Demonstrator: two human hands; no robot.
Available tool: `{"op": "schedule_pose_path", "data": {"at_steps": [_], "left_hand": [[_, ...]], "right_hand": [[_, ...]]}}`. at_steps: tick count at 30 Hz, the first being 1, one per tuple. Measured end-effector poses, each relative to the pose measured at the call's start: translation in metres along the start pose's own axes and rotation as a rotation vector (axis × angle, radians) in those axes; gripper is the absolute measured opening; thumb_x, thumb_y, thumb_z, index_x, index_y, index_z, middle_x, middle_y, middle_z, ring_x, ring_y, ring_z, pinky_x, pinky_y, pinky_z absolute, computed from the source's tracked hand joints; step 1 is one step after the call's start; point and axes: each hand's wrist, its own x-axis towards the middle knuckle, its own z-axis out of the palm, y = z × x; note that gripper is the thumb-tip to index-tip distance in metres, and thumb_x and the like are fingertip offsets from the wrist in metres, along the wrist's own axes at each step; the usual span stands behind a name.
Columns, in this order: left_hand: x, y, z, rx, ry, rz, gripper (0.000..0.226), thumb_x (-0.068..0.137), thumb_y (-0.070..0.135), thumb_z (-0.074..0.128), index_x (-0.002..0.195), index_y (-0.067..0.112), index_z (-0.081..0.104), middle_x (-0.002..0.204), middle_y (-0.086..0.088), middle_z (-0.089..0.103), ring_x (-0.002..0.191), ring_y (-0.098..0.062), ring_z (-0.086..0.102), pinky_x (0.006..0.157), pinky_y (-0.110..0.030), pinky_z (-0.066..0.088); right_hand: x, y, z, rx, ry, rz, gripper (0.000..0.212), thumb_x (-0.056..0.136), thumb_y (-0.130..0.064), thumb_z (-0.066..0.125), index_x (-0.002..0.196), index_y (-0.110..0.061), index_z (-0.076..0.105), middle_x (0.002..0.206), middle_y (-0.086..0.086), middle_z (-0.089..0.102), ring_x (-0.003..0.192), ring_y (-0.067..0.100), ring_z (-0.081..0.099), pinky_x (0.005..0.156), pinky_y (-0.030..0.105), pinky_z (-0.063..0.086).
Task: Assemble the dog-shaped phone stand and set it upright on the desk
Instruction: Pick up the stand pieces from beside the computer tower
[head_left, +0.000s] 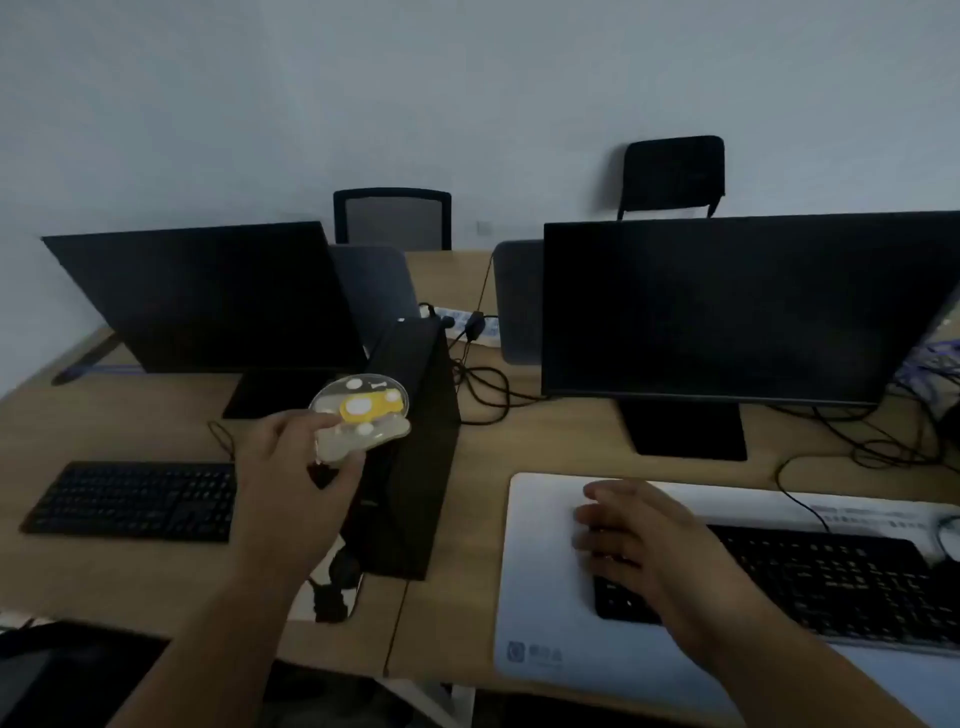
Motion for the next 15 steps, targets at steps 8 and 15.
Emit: {"op": "schedule_pose_path", "data": {"at_steps": [8, 15], "left_hand": [[0.067, -0.039, 0.013, -0.083, -0.315, 0.088, 0.083, 0.069, 0.045, 0.081, 0.141, 0.04, 0.039, 0.15, 0.016, 0.034, 0.131, 0.02, 0.019, 0.108, -0.032, 0.032], [0.078, -0.052, 0.022, -0.111, -0.349, 0.084, 0.078, 0.072, 0.064, 0.074, 0.141, 0.048, 0.042, 0.134, 0.019, 0.056, 0.122, -0.008, 0.055, 0.099, -0.037, 0.051]], "right_hand": [[0.092, 0.017, 0.117, 0.035, -0.221, 0.124, 0.026, 0.099, -0.02, 0.059, 0.124, -0.016, 0.064, 0.121, 0.01, 0.068, 0.108, 0.027, 0.068, 0.096, 0.044, 0.054], [0.13, 0.014, 0.162, 0.019, -0.242, 0.112, 0.033, 0.102, -0.017, 0.053, 0.134, -0.018, 0.059, 0.127, 0.008, 0.066, 0.112, 0.021, 0.064, 0.09, 0.035, 0.056]]}}
